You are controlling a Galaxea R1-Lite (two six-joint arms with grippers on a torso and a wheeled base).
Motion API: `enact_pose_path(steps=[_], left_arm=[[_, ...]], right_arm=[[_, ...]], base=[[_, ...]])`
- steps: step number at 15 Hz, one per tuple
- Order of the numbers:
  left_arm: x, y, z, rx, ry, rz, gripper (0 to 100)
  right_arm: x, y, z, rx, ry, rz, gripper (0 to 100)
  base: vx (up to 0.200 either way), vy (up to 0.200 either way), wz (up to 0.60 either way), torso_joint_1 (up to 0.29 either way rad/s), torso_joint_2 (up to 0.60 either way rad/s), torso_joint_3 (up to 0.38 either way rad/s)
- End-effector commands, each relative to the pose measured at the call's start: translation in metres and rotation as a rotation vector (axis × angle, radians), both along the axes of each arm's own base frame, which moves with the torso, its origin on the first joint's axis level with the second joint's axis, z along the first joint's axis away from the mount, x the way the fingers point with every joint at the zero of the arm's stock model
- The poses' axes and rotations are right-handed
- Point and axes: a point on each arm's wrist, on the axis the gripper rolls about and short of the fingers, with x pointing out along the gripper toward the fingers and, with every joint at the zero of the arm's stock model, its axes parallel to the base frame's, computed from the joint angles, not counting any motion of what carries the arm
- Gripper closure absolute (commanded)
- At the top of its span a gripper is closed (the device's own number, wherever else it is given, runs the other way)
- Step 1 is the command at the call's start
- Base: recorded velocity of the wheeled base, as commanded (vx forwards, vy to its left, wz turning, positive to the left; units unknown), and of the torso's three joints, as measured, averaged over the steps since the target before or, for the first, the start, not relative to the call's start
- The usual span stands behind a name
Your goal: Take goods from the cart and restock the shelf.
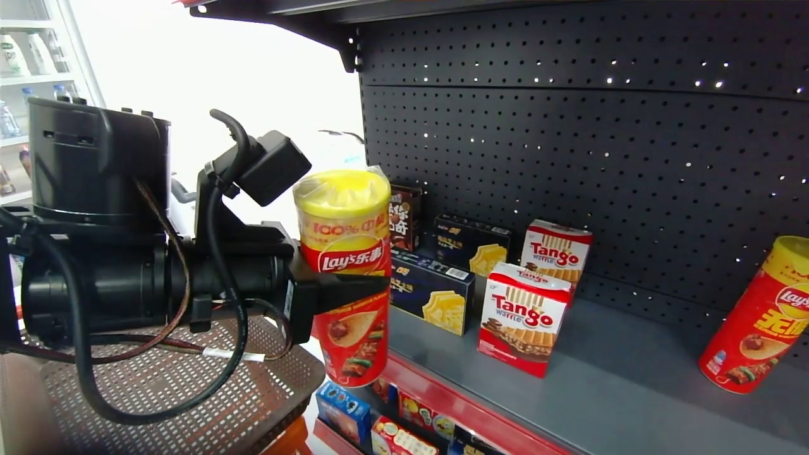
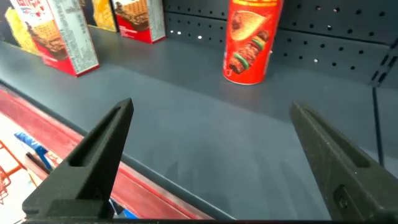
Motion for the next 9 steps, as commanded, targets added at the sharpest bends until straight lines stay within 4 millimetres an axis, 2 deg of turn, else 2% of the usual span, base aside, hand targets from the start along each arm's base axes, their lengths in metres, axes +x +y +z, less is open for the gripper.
enact_pose_path(steps=[1,3,9], left_arm=[[-0.0010,-0.0025,-0.0002,-0.001,0.001,-0.015,100],[-0.0011,-0.0026,-0.0002,-0.003,0.002,-0.019,100],[-0.0014,-0.0030,-0.0001,-0.006,0.003,-0.024,100]], right_arm=[[0.0000,0.0000,0.0000,0.000,0.000,0.000,0],[0.0000,0.0000,0.0000,0.000,0.000,-0.002,0],[0.0000,0.0000,0.0000,0.000,0.000,0.000,0]], base=[[0.000,0.000,0.00,0.000,0.00,0.000],[0.000,0.000,0.00,0.000,0.00,0.000],[0.000,0.000,-0.60,0.001,0.00,0.002]])
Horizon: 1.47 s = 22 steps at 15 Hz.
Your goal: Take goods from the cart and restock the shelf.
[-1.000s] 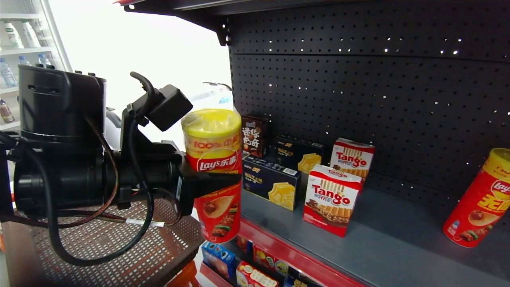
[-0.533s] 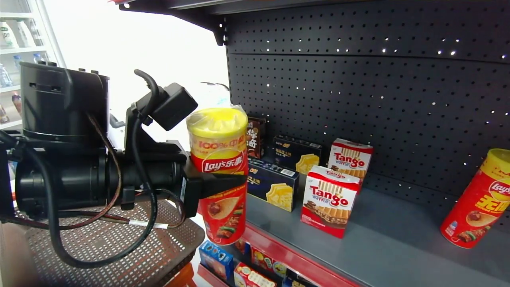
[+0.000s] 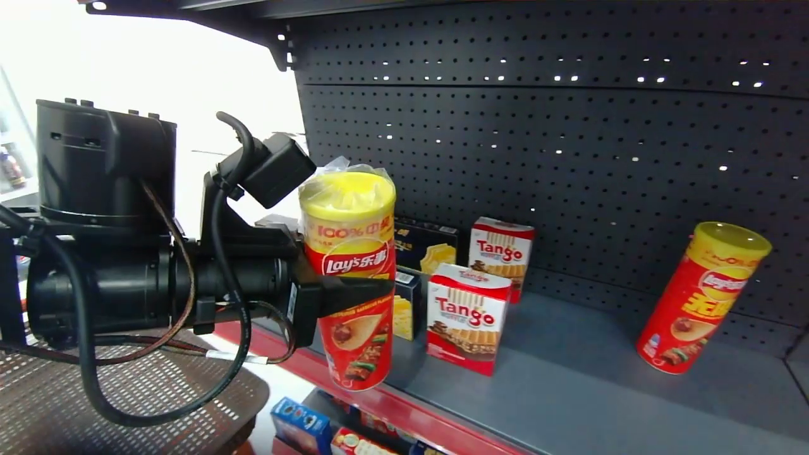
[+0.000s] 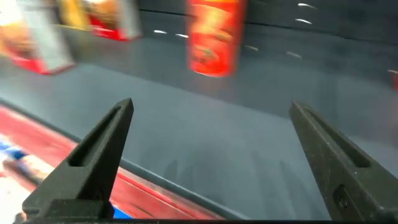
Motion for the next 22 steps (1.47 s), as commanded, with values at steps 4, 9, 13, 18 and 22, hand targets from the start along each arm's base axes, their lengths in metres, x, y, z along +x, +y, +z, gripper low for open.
enact_pose_path(steps=[4,9,13,18,22], left_arm=[[-0.0037,-0.0055,0.0001,0.000,0.000,-0.030,100],[-0.0062,-0.0090,0.0003,-0.002,0.000,-0.047,100],[-0.0050,-0.0079,-0.0006,0.000,0.003,-0.041,100],[-0.0051,-0.0079,-0.0010,0.001,0.003,-0.041,100],[-0.0050,-0.0075,-0.0019,0.003,0.006,-0.040,100]], right_arm=[[0.0000,0.0000,0.0000,0.000,0.000,0.000,0],[0.0000,0.0000,0.0000,0.000,0.000,0.000,0],[0.0000,0.0000,0.0000,0.000,0.000,-0.001,0],[0.0000,0.0000,0.0000,0.000,0.000,0.000,0],[0.0000,0.0000,0.0000,0.000,0.000,0.000,0]], base=[[0.000,0.000,-0.60,0.002,0.00,0.002],[0.000,0.000,-0.36,0.001,0.00,0.001],[0.000,0.000,0.00,0.000,0.00,0.000],[0.000,0.000,-0.24,-0.001,0.00,0.000],[0.000,0.000,0.00,0.000,0.00,0.000]])
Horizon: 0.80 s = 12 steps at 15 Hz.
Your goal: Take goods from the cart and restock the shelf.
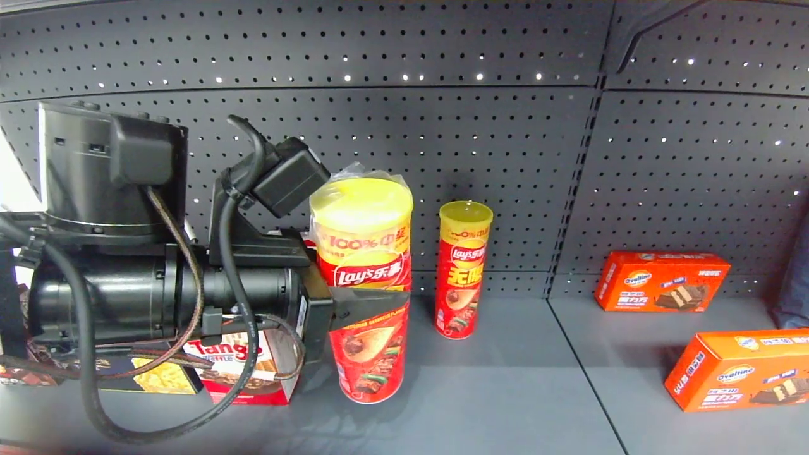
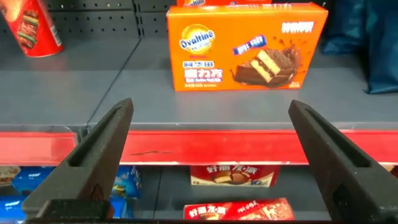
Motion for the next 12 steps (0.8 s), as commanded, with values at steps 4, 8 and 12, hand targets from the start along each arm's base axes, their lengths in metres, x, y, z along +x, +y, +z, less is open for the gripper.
enact_pose_path(steps=[4,8,12], left_arm=[[0.000,0.001,-0.002,0.003,0.007,0.004,100],[0.002,0.000,0.002,-0.008,-0.013,0.007,100],[0.004,-0.001,0.000,-0.006,-0.009,0.014,100]], right_arm=[[0.000,0.000,0.000,0.000,0.000,0.000,0],[0.002,0.000,0.001,0.015,0.024,-0.014,0],[0.006,0.000,0.120,0.310,-0.079,0.068,0]], base=[[0.000,0.000,0.00,0.000,0.00,0.000],[0.000,0.000,0.00,0.000,0.00,0.000],[0.000,0.000,0.00,0.000,0.00,0.000]])
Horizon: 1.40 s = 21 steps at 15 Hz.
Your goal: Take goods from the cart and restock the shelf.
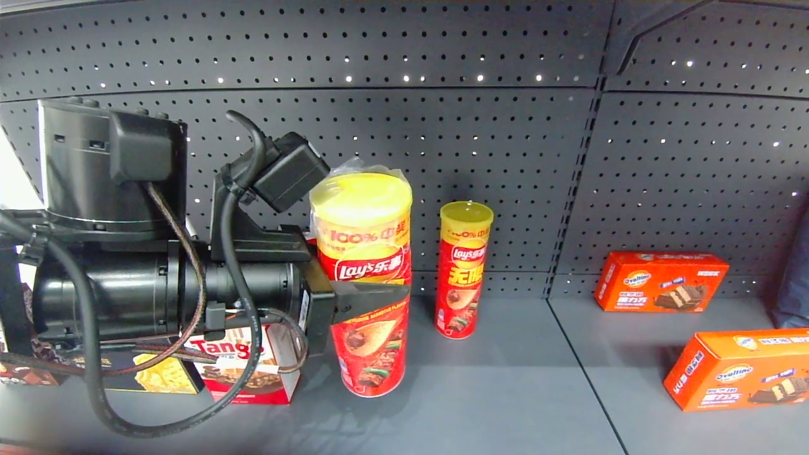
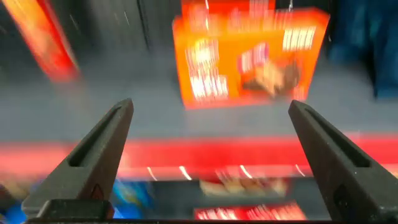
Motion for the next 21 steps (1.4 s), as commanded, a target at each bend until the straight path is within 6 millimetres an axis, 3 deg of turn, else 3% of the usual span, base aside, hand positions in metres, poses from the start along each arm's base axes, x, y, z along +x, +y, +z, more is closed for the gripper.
enact_pose_path(steps=[1,3,5,7,9,10,13,21], left_arm=[[0.002,0.000,-0.002,0.004,0.003,0.006,100],[0.002,-0.001,-0.003,0.009,0.005,0.014,100],[0.000,0.000,-0.004,0.014,0.007,0.021,100],[0.000,0.001,-0.007,0.024,0.012,0.036,100],[0.001,0.001,-0.006,0.023,0.011,0.037,100],[0.001,0.003,-0.008,0.029,0.018,0.045,100],[-0.001,0.012,-0.010,0.026,0.019,0.063,100],[-0.002,0.019,-0.004,0.017,0.004,0.093,100]], right_arm=[[0.010,0.000,0.091,0.128,-0.006,0.099,0],[0.011,0.000,0.093,0.006,0.043,0.220,0],[0.037,0.005,0.107,-0.076,0.141,0.359,0],[0.080,0.023,0.118,-0.112,0.271,0.509,0],[0.106,0.036,0.113,-0.138,0.337,0.551,0],[0.129,0.051,0.109,-0.207,0.353,0.605,0],[0.162,0.079,0.099,-0.233,0.389,0.712,0],[0.232,0.126,0.092,-0.242,0.423,0.795,0]], base=[[0.000,0.000,0.00,0.000,0.00,0.000],[0.000,0.000,0.00,0.000,0.00,0.000],[0.000,0.000,0.00,0.000,0.00,0.000],[0.000,0.000,0.00,0.000,0.00,0.000],[0.000,0.000,0.00,0.000,0.00,0.000],[0.000,0.000,0.00,0.000,0.00,0.000],[0.000,0.000,0.00,0.000,0.00,0.000],[0.000,0.000,0.00,0.000,0.00,0.000]])
